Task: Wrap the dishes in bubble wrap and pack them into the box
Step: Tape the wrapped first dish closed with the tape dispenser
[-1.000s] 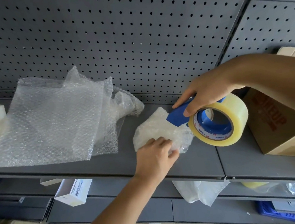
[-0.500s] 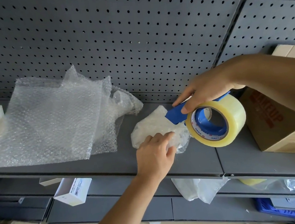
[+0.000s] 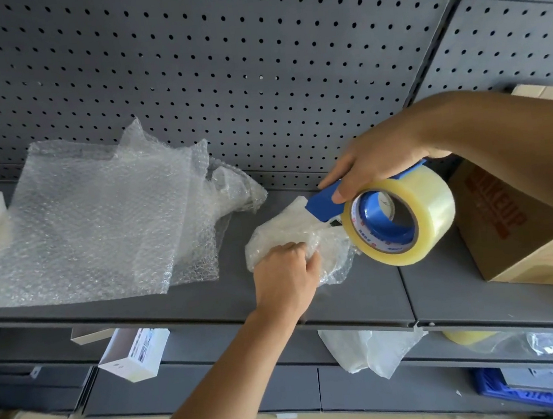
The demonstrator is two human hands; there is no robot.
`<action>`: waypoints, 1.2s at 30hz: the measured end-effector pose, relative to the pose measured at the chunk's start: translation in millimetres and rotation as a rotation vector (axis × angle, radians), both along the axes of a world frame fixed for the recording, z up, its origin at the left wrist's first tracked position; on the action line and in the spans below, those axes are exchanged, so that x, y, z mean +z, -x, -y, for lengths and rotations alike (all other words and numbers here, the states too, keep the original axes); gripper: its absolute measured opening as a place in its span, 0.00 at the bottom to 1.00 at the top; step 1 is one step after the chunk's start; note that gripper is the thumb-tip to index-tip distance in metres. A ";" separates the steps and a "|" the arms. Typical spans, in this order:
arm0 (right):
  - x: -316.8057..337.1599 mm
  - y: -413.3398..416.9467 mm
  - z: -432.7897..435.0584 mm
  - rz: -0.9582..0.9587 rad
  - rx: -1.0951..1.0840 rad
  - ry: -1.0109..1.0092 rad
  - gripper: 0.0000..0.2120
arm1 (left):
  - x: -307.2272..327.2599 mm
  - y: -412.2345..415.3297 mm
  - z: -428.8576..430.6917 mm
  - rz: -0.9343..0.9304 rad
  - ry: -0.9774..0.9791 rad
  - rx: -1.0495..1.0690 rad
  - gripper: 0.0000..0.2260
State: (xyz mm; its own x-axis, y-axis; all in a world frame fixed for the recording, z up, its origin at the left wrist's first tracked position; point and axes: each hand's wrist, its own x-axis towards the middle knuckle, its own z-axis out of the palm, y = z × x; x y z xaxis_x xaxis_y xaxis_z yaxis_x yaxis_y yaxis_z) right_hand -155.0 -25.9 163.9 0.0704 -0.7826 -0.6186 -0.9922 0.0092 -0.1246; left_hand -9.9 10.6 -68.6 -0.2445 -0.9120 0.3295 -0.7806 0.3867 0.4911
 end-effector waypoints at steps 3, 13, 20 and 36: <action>27.8 5.0 -4.7 0.117 -0.057 0.087 0.15 | 4.5 0.7 -2.1 0.073 -0.067 -0.012 0.18; 6.8 -4.7 -18.1 0.047 0.003 0.047 0.19 | 7.7 -0.7 -4.0 -0.113 0.054 -0.056 0.22; 9.0 3.4 -15.9 0.087 -0.074 0.069 0.18 | -3.9 -10.7 -1.4 0.032 0.145 -0.154 0.07; 9.2 5.5 -17.6 0.047 -0.058 0.090 0.21 | -7.3 -14.9 4.7 0.204 0.446 -0.467 0.10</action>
State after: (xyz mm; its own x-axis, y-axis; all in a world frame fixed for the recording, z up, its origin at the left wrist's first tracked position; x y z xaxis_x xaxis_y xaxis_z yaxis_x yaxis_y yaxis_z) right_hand -160.5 -8.4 173.1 0.0508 -0.8384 -0.5427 -0.9834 0.0529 -0.1737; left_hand 5.1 5.9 -75.9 -0.6774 -0.4828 0.5550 -0.5425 0.8375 0.0664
